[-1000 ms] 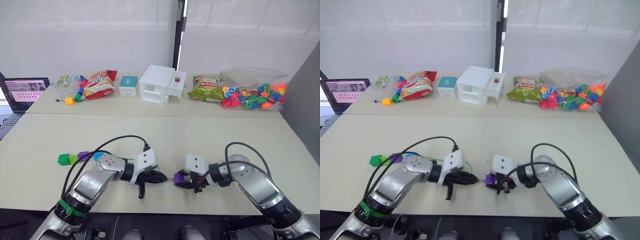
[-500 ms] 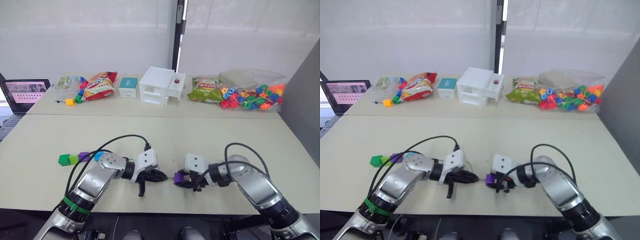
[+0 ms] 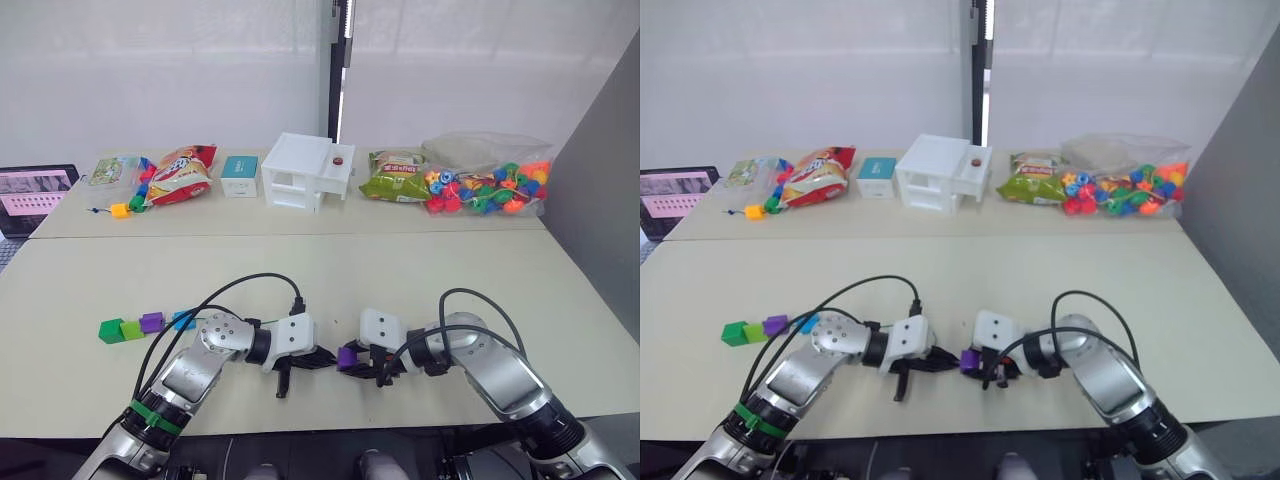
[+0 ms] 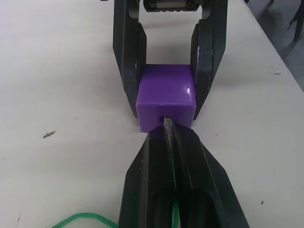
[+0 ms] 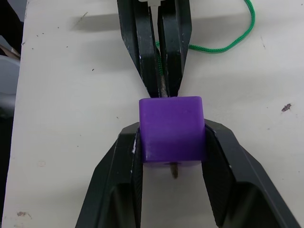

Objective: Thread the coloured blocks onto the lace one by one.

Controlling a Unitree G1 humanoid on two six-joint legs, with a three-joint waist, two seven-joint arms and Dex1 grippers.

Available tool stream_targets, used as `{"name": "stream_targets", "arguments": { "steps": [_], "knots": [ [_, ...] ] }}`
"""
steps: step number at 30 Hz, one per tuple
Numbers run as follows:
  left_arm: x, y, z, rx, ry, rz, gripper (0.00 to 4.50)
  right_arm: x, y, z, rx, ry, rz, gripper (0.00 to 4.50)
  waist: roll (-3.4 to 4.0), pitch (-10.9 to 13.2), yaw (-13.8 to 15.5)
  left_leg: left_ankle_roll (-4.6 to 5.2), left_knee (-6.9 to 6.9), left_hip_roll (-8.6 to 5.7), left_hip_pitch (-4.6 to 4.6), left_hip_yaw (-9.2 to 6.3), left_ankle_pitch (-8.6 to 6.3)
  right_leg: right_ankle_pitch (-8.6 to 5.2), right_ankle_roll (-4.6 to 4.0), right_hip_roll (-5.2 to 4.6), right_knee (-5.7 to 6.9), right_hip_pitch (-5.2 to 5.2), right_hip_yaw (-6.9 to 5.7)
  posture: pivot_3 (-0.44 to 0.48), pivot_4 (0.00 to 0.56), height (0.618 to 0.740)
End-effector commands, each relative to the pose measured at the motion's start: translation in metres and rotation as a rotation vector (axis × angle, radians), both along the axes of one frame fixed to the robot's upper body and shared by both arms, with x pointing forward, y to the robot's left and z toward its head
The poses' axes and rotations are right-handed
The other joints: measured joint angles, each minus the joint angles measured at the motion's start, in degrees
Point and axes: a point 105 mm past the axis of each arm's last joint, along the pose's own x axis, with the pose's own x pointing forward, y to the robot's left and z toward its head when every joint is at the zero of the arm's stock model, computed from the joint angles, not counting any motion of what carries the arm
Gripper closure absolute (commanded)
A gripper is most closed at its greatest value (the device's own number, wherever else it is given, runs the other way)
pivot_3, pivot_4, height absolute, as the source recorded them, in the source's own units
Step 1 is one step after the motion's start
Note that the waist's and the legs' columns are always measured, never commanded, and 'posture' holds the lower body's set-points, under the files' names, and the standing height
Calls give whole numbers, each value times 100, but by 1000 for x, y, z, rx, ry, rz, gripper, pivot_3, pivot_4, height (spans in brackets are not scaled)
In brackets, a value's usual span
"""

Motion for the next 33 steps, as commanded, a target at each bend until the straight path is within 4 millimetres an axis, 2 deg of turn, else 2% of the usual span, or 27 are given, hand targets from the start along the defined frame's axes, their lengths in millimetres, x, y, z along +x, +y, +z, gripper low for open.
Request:
{"name": "stream_targets", "arguments": {
  "steps": [1,4,8,11,15,24,28,33],
  "knots": [
    [-6,-9,16,-81,36,-15,3527,-8,9,-9,-7,30,38,3330,-1,1,-1,0,1,0,0,0,0,0,0,0,0,0,0,0,150,740],
    [-3,-2,20,-65,13,-1,2414,-8,9,-9,-8,31,35,3330,-1,1,-15,0,0,0,1,-2,0,0,0,0,1,-1,0,0,150,740],
    [-5,11,25,-57,23,14,1242,-9,7,-10,-11,33,32,3330,-1,1,-30,0,-1,2,0,-2,0,0,0,1,0,-1,0,0,150,740],
    [-5,26,27,-34,26,40,1242,-8,7,-10,-10,33,26,3330,0,2,-45,0,-7,4,6,-1,0,-3,-4,4,2,-3,0,0,150,740],
    [-8,44,20,18,40,56,1242,-6,6,-10,-10,30,18,3330,1,3,-36,0,-12,5,10,0,0,-5,-6,3,2,-3,0,0,150,740],
    [-9,45,12,14,45,63,1242,-5,6,-9,-6,26,11,3330,-1,4,-43,0,-14,6,11,1,0,-7,-8,4,0,-2,0,0,150,740],
    [-8,44,-5,56,30,59,2377,-6,6,-9,-4,29,5,3330,-1,4,-42,0,-14,6,11,2,0,-7,-8,4,0,-2,0,0,150,740],
    [-2,42,-6,54,12,69,4057,-7,4,-8,-6,33,6,3330,-1,4,-32,0,-14,5,12,2,0,-7,-8,3,-1,0,0,0,150,740]
  ]
}}
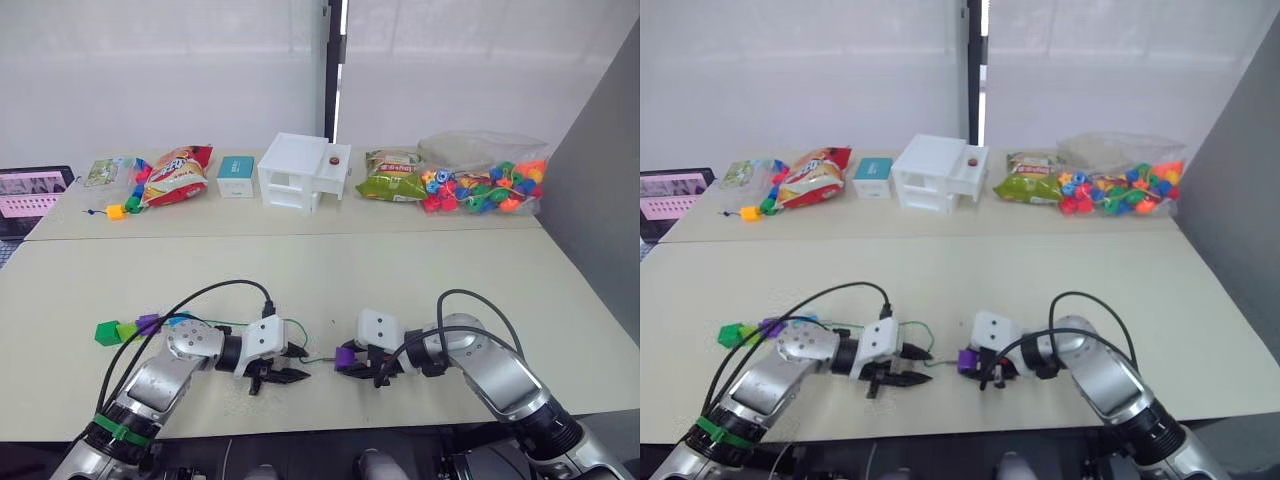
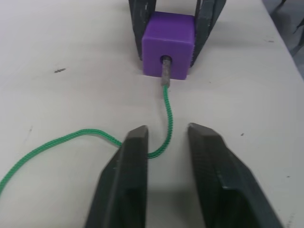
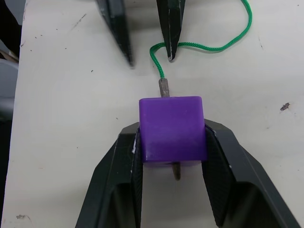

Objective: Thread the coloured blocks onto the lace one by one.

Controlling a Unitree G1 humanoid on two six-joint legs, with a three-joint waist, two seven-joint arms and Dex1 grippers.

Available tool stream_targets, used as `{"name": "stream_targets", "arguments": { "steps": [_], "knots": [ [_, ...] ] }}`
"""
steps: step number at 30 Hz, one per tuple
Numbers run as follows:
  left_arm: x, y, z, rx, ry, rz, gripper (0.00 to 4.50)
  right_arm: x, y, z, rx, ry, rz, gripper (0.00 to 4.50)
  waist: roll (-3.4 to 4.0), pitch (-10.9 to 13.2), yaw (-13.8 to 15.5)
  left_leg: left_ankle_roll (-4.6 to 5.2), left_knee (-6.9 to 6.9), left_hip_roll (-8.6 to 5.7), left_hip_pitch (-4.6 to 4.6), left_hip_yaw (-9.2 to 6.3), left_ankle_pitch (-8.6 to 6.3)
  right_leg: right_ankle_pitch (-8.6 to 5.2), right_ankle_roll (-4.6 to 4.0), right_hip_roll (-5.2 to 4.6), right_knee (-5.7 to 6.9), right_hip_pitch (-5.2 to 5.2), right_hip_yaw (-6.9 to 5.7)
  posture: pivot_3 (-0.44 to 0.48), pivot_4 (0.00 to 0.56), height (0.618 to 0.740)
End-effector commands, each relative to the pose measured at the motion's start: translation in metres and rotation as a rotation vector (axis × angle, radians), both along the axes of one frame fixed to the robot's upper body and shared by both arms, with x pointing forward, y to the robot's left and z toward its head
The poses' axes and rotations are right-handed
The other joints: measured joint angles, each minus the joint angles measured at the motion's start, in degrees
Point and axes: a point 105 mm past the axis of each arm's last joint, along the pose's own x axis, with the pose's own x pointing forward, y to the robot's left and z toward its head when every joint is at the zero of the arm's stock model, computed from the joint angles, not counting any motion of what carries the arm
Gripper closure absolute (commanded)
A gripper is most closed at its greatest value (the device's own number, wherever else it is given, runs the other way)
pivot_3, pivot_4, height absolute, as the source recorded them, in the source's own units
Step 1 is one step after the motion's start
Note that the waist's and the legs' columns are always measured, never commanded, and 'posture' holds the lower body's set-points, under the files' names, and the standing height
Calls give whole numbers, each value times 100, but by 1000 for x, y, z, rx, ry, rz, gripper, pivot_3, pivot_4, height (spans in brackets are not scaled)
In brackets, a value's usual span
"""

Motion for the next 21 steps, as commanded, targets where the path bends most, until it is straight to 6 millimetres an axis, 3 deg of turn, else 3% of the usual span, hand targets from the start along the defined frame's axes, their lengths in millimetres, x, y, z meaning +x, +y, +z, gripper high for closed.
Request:
{"name": "stream_targets", "arguments": {
  "steps": [1,12,21],
  "knots": [
    [1,-2,0,4,-8,-12,4339,-8,3,-7,-10,40,14,3330,0,0,-1,0,0,0,0,0,0,0,0,0,1,0,0,0,150,740],
    [1,-28,9,-36,-31,-78,4477,-9,5,-7,-6,44,18,3330,0,0,8,0,-1,-1,-2,0,0,0,1,0,0,0,0,0,150,740],
    [0,-51,17,-61,-52,-116,4477,-5,19,-6,-2,32,48,3330,-1,0,-19,0,-2,1,1,0,0,0,0,3,0,-1,0,0,150,740]
  ]
}}
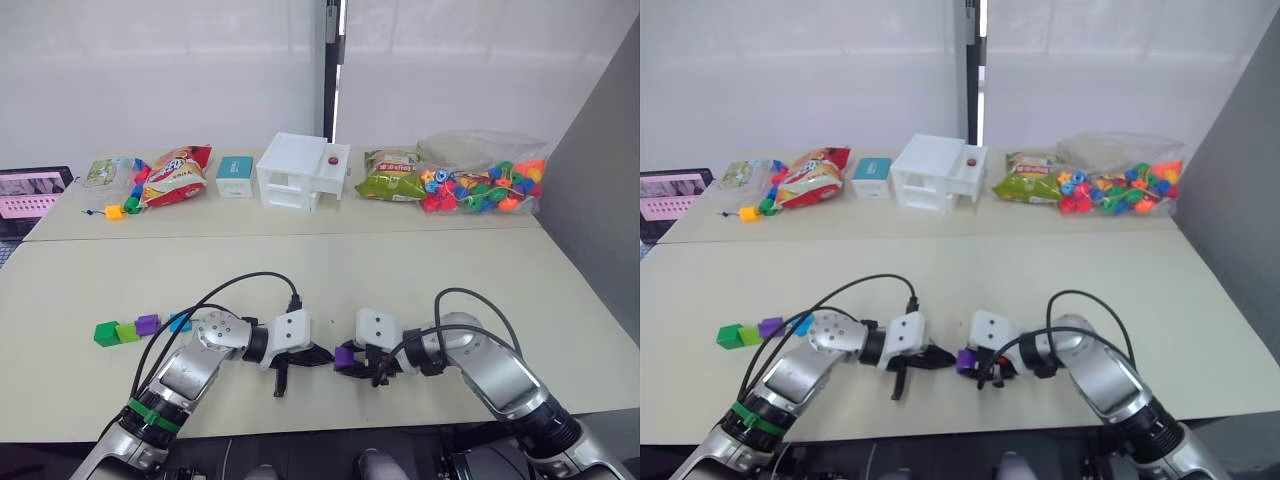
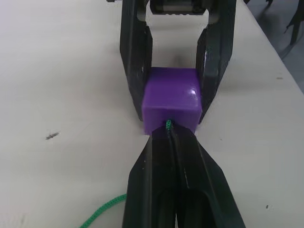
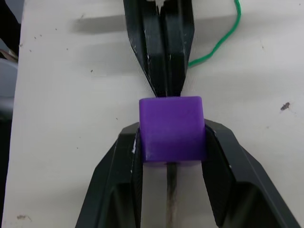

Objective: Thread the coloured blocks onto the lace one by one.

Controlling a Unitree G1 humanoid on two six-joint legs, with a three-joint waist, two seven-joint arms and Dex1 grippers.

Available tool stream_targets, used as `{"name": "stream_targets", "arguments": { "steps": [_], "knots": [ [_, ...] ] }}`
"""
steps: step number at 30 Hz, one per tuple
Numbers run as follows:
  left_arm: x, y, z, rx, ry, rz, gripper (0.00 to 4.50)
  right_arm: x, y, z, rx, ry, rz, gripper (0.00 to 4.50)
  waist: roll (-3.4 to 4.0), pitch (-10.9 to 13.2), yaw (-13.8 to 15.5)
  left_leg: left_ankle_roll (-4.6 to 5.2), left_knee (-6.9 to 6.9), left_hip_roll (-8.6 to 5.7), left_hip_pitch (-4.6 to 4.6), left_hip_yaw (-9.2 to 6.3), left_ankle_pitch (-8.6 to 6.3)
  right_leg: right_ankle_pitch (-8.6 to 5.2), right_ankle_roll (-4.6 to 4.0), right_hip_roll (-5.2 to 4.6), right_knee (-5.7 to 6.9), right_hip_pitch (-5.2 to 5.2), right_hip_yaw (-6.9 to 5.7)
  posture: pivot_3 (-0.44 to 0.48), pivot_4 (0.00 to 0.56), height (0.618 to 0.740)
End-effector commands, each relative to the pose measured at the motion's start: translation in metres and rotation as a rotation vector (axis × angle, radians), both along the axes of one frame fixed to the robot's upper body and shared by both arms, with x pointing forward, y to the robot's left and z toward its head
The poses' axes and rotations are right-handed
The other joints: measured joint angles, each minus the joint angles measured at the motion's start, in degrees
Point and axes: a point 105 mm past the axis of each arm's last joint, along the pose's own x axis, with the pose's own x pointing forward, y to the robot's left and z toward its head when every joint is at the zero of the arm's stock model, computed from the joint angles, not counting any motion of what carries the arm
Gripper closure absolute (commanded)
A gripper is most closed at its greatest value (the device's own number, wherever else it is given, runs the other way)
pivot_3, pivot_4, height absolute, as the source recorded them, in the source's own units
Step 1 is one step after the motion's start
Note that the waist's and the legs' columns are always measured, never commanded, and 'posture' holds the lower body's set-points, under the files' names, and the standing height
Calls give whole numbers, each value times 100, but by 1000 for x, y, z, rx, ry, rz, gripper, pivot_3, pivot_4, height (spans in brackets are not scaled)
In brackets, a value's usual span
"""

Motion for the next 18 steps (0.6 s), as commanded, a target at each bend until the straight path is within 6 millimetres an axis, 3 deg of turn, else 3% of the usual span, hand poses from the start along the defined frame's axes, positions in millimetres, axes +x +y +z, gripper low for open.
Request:
{"name": "stream_targets", "arguments": {
  "steps": [1,6,7,8,11,15,17,18],
  "knots": [
    [-6,-11,10,-24,-30,-38,4477,-6,13,-8,-4,24,37,3330,0,0,-3,0,0,0,0,0,0,0,0,0,0,1,0,0,150,740],
    [-5,1,13,-22,8,22,4477,-2,13,-8,-8,19,30,3330,0,0,-39,0,0,2,7,0,0,-1,-1,3,2,1,0,0,150,740],
    [-6,4,14,-18,10,26,3918,-2,13,-8,-5,22,25,3330,0,0,-52,0,0,4,7,0,0,-1,-2,4,2,1,0,0,150,740],
    [-6,7,15,-13,12,30,3637,-2,13,-8,-5,23,21,3330,0,0,-77,0,0,5,7,0,0,-1,-2,5,2,1,0,0,150,740],
    [-8,10,21,-11,17,29,2571,0,9,-4,6,8,-8,1869,3,2,-102,0,-5,8,7,-2,0,-3,-5,8,6,-1,0,0,150,740],
    [-10,14,29,16,13,5,1318,0,-7,10,-9,-33,-35,582,7,9,-46,0,-6,2,-2,-4,0,-3,-4,1,4,-5,0,0,150,740],
    [-7,13,29,37,-3,-4,1312,0,-15,16,-15,-60,-53,41,8,10,32,0,-5,-3,-20,-4,0,-3,-3,-6,4,-18,-1,0,150,740],
    [-5,10,29,38,-11,-7,1312,-1,-18,18,-19,-61,-55,41,8,10,63,0,-2,-5,-33,-4,0,-3,-3,-6,2,-28,-1,0,150,740]
  ]
}}
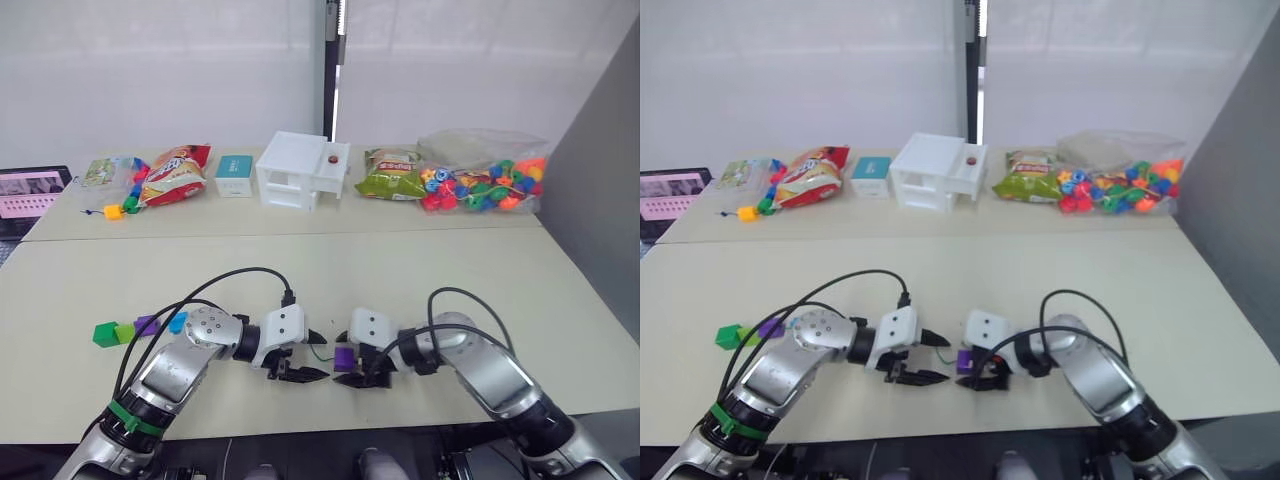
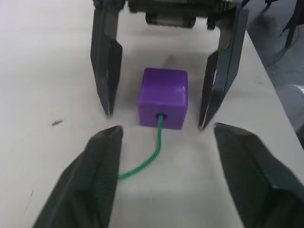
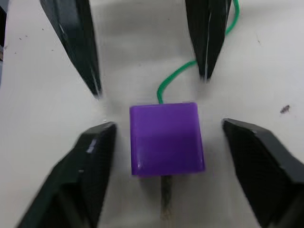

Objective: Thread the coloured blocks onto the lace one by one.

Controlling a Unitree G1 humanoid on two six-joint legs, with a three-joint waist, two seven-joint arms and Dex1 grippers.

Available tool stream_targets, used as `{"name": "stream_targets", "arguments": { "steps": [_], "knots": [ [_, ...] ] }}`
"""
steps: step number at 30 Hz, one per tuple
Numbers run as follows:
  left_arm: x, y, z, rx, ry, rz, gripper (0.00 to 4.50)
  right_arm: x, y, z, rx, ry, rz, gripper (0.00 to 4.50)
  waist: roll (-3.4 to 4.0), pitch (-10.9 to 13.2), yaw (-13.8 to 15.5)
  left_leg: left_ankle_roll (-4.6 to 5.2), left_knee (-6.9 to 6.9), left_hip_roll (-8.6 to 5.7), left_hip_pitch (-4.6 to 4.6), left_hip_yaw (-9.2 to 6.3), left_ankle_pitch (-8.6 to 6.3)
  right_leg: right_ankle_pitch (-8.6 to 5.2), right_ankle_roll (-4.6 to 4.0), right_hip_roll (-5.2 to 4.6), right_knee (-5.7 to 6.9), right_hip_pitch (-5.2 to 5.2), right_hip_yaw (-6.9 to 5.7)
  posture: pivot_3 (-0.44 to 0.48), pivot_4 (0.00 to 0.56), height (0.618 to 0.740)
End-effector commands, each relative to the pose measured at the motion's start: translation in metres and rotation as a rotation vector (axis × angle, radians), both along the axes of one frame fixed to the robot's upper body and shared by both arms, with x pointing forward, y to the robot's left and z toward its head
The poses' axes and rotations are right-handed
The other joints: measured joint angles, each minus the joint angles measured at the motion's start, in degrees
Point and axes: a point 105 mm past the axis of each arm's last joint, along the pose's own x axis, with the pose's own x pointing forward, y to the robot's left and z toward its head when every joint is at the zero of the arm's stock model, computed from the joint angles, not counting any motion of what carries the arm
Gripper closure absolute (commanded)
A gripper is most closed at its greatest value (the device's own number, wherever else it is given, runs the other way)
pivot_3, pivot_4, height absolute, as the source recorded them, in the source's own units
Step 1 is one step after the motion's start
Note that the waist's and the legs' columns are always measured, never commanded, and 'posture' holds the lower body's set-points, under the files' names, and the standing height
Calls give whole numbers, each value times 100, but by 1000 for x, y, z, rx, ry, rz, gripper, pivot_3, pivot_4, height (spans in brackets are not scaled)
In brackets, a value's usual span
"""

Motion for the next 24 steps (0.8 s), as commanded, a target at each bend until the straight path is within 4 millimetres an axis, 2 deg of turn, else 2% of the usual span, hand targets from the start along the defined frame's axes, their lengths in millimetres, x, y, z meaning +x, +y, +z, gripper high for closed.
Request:
{"name": "stream_targets", "arguments": {
  "steps": [1,4,8,16,17,18,21,22,23,24],
  "knots": [
    [5,-11,9,-9,-55,-34,1312,-4,-10,16,8,-42,-3,41,0,0,66,0,8,-2,-19,-2,0,1,1,-2,1,-13,0,0,150,740],
    [8,-26,4,-9,-58,-62,1312,-7,-24,14,-21,-37,-24,41,-1,0,148,-1,26,-8,-64,1,1,4,6,-6,4,-54,0,0,150,740],
    [9,-41,1,-40,-19,-80,1312,-9,-32,7,-35,-28,-50,41,-2,1,152,0,25,-8,-65,3,1,5,5,-5,7,-61,1,0,150,740],
    [12,-53,-6,-47,6,-77,1312,-9,-37,0,-43,-38,-97,41,-3,1,157,0,27,-7,-61,5,1,4,5,-3,8,-55,2,0,150,740],
    [12,-53,-6,-47,4,-78,1742,-10,-37,0,-40,-37,-103,0,-3,1,155,0,27,-6,-61,5,1,4,5,-3,8,-55,2,0,150,740],
    [11,-53,-6,-49,10,-82,1860,-10,-38,0,-39,-36,-107,0,-3,1,154,0,27,-6,-61,5,1,4,5,-3,9,-55,2,0,150,740],
    [10,-52,-5,-53,7,-86,2792,-12,-41,-1,-39,-38,-117,0,-3,1,158,0,27,-6,-60,5,1,4,5,-3,10,-55,2,0,150,740],
    [9,-51,-4,-54,4,-90,3129,-12,-41,-1,-38,-39,-118,519,-3,1,159,0,27,-6,-60,5,1,4,5,-3,10,-55,2,0,150,740],
    [9,-51,-4,-54,3,-93,3298,-12,-41,-1,-38,-41,-119,715,-3,1,159,0,28,-6,-60,5,1,4,5,-3,10,-54,2,0,150,740],
    [9,-51,-3,-54,2,-95,3296,-13,-42,-1,-37,-41,-120,1094,-3,1,159,0,28,-6,-60,5,1,4,5,-3,10,-54,2,0,150,740]
  ]
}}
